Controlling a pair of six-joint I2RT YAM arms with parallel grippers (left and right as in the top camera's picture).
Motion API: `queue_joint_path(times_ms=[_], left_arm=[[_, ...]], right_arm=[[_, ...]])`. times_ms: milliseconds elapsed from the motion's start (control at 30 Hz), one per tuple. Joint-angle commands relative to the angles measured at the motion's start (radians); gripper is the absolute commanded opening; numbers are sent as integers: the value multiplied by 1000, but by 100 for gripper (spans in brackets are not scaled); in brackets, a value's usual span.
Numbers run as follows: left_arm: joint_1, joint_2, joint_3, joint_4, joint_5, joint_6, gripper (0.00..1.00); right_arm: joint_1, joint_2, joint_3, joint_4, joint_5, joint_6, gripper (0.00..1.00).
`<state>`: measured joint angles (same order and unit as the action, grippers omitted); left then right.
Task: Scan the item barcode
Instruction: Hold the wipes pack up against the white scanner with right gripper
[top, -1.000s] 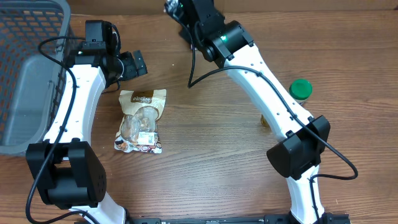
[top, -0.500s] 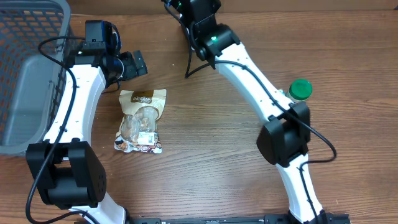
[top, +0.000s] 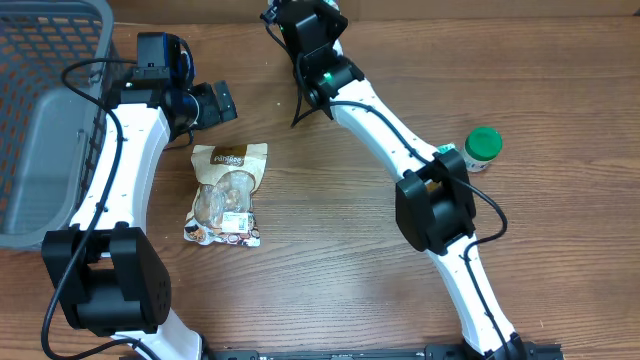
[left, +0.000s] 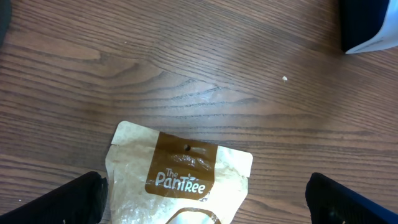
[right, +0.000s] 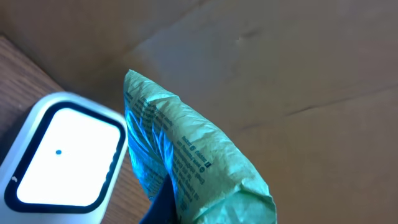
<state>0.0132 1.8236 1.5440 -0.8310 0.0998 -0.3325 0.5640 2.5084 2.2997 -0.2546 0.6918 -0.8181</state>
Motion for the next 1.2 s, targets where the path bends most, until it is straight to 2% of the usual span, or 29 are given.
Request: queue_joint_path(times_ms=[0,800,1000,1167], left_arm=[[-2,-5,9,0,-6,23,100],[-2,-5,9,0,-6,23,100],[-2,-5,9,0,-6,23,100],[-2,-5,9,0,-6,23,100]], right_arm=[[-4,36,10,15,27,-3,4],[13,81,10,-101,-46,2,4],[14,-16,10,-96,-30,14,4],[8,-139,11,-156,-22,146,4]])
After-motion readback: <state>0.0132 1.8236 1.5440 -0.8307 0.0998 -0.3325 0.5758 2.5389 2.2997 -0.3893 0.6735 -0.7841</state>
